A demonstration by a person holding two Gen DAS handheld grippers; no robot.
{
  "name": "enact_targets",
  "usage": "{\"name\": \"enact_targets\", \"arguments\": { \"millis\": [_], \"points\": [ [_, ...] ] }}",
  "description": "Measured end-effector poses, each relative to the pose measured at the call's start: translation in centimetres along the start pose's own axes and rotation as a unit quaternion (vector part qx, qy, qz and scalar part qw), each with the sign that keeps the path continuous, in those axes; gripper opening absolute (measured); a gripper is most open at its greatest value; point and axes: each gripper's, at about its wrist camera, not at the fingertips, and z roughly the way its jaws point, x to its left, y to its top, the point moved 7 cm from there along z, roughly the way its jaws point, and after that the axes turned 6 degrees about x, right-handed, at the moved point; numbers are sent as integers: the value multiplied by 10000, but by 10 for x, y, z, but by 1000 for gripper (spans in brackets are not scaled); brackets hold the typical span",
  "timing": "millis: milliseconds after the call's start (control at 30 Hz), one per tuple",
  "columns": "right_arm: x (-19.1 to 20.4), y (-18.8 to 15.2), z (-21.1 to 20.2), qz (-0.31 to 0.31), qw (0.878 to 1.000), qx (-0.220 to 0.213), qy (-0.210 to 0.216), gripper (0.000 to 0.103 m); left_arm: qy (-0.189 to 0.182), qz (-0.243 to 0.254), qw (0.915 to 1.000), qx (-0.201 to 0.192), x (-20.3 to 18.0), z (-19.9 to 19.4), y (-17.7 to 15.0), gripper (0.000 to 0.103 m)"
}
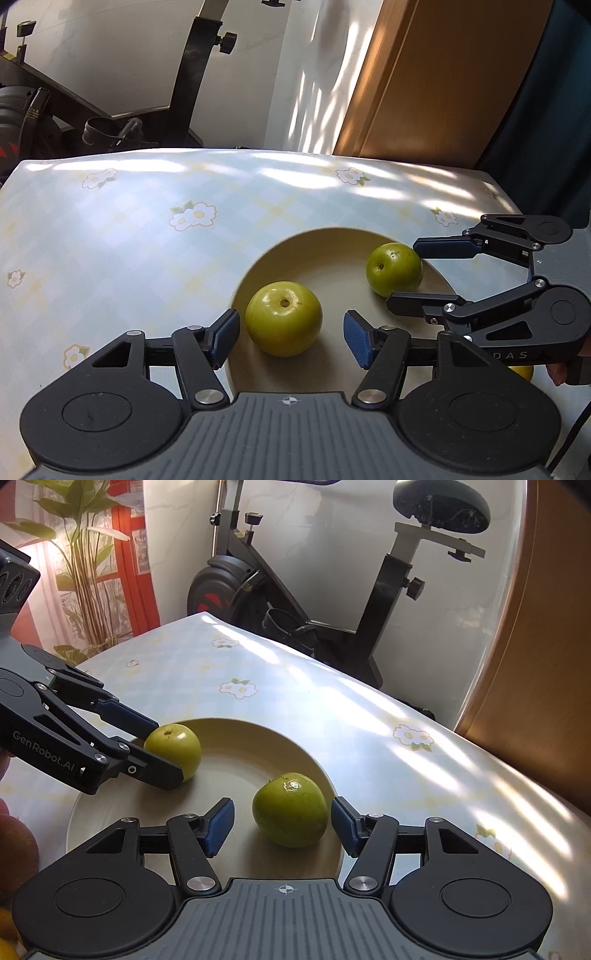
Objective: Organize fruits
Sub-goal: 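Withdraw both tools from the plate and move toward the fruit pile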
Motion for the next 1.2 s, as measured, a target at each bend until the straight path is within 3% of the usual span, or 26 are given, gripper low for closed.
{"name": "enact_targets", "arguments": {
  "millis": [333,633,800,967,1200],
  "points": [
    [-7,-20,-55,505,9972,-548,64,55,169,-300,9987,-375,3,-50,-14,65],
    [-17,-87,-103,1397,9823,-1234,-209,56,740,-279,9932,-859,-2,-107,-41,65],
    [-18,-117,-112,1959,9713,-1321,-265,56,971,-378,9891,-1040,-4,-129,-59,65],
    [-1,-129,-124,2033,9696,-1273,-496,56,1225,-201,9859,-1119,-16,-146,-76,65],
    [37,-135,-136,1770,9765,-1106,-529,56,964,-411,9888,-1067,-25,-150,-102,65]
  ]
}}
